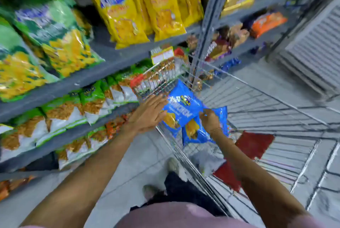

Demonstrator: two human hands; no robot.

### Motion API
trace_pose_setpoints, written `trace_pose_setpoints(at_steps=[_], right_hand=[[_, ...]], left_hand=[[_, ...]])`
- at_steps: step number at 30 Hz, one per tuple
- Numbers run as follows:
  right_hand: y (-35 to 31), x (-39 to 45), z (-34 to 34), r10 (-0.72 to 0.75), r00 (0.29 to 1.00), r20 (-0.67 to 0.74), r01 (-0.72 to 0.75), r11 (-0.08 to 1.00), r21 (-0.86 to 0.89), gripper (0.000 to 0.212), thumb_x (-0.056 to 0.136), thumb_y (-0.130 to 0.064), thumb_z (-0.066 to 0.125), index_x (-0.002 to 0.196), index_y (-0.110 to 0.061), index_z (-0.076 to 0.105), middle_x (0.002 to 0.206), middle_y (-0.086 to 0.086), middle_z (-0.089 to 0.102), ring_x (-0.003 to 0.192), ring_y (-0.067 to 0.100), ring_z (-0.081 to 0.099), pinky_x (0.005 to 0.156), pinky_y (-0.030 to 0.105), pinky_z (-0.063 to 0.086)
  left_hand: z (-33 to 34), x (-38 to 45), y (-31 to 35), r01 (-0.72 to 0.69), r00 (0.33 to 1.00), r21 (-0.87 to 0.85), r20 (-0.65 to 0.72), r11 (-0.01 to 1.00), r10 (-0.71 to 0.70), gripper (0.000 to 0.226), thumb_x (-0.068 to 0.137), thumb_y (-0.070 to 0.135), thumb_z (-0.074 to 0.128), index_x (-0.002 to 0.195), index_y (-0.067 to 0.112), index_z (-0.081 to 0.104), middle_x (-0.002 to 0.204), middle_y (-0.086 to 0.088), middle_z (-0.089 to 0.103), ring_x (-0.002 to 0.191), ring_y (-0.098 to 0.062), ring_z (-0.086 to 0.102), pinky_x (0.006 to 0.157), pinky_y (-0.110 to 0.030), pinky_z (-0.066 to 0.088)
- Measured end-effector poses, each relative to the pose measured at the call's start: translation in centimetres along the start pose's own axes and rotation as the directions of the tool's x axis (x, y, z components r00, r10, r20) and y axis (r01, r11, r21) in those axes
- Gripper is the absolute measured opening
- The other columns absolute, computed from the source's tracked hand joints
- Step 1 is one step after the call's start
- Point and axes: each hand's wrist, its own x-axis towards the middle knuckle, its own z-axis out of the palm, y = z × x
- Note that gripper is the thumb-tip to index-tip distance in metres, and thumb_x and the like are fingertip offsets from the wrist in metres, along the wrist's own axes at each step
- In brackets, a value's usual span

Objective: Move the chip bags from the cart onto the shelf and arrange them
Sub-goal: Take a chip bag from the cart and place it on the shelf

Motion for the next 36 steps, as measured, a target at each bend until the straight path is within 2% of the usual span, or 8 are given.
trace_pose_setpoints(at_steps=[3,6,19,23,27,30,33,36], right_hand=[[4.9,-0.3,0.7,0.405,0.903,0.141,-0.39,0.912,-0.125,0.033,0.091,-0.016,0.044,0.111,0.004,0.059,0.116,0.024,0.062,0.11,0.035,0.058,0.088,0.032,0.046],[9.5,-1.8,2.1,0.547,0.806,0.227,-0.493,0.832,-0.254,0.031,0.087,-0.019,0.047,0.11,-0.002,0.06,0.118,0.021,0.063,0.109,0.033,0.059,0.092,0.035,0.047],[10.0,0.3,0.8,0.54,0.815,0.209,-0.354,0.751,-0.557,0.028,0.088,-0.019,0.05,0.11,-0.003,0.059,0.117,0.016,0.063,0.116,0.029,0.056,0.092,0.036,0.046],[14.0,2.6,1.9,0.647,0.676,0.351,-0.358,0.706,-0.611,0.023,0.094,-0.027,0.042,0.083,-0.011,0.055,0.085,0.011,0.055,0.096,0.016,0.05,0.075,0.02,0.044],[15.8,2.7,2.2,0.699,0.554,0.452,-0.355,0.689,-0.632,0.056,0.09,-0.044,0.037,0.129,-0.004,0.043,0.124,0.012,0.052,0.111,0.024,0.052,0.092,0.036,0.047],[13.0,3.4,1.4,0.574,0.634,0.519,-0.201,0.77,-0.605,0.037,0.095,-0.039,0.036,0.114,-0.009,0.047,0.102,0.012,0.052,0.078,0.02,0.053,0.062,0.029,0.044],[11.6,3.5,0.4,0.592,0.61,0.526,-0.488,0.804,-0.339,0.036,0.095,-0.038,0.036,0.108,-0.009,0.054,0.091,0.007,0.057,0.069,0.016,0.052,0.059,0.027,0.043],[12.3,3.3,0.3,0.527,0.638,0.561,-0.545,0.824,-0.156,0.021,0.093,-0.008,0.043,0.106,-0.014,0.058,0.086,0.004,0.06,0.076,0.017,0.057,0.067,0.028,0.046]], left_hand=[[2.1,-0.3,-0.8,-0.039,0.99,0.018,0.134,0.999,0.036,0.062,0.097,0.041,0.017,0.113,0.002,0.063,0.115,-0.015,0.069,0.111,-0.03,0.062,0.105,-0.033,0.024],[3.1,-0.9,-0.8,-0.07,0.986,0.063,0.159,0.996,0.059,0.06,0.097,0.039,0.019,0.111,0.001,0.064,0.113,-0.016,0.07,0.109,-0.031,0.064,0.106,-0.035,0.024],[2.3,0.7,-2.5,-0.068,0.988,-0.083,-0.144,0.994,0.056,0.034,0.093,0.025,0.036,0.113,0.004,0.053,0.108,-0.022,0.064,0.109,-0.028,0.046,0.113,-0.04,0.021],[6.0,-0.7,-1.5,0.065,0.997,-0.147,-0.039,0.987,-0.072,0.038,0.093,0.028,0.031,0.11,0.003,0.055,0.107,-0.021,0.062,0.107,-0.031,0.049,0.114,-0.041,0.021],[6.0,-1.3,-0.9,0.065,0.997,-0.129,0.049,0.99,-0.059,0.055,0.096,0.038,0.015,0.104,0.002,0.057,0.104,-0.017,0.062,0.107,-0.027,0.048,0.116,-0.036,0.016],[5.9,-1.1,-0.7,0.068,0.997,-0.103,0.032,0.992,-0.065,0.059,0.096,0.039,0.012,0.104,0.001,0.057,0.105,-0.017,0.062,0.108,-0.03,0.051,0.116,-0.038,0.017],[5.7,-1.3,-0.8,0.049,0.999,-0.102,0.013,0.994,-0.048,0.061,0.096,0.04,0.011,0.104,0.001,0.057,0.106,-0.017,0.062,0.107,-0.031,0.053,0.116,-0.04,0.019],[5.8,-1.4,-1.0,0.051,0.998,-0.113,-0.015,0.992,-0.053,0.062,0.096,0.041,0.01,0.103,0.001,0.057,0.104,-0.017,0.062,0.106,-0.03,0.053,0.116,-0.04,0.019]])
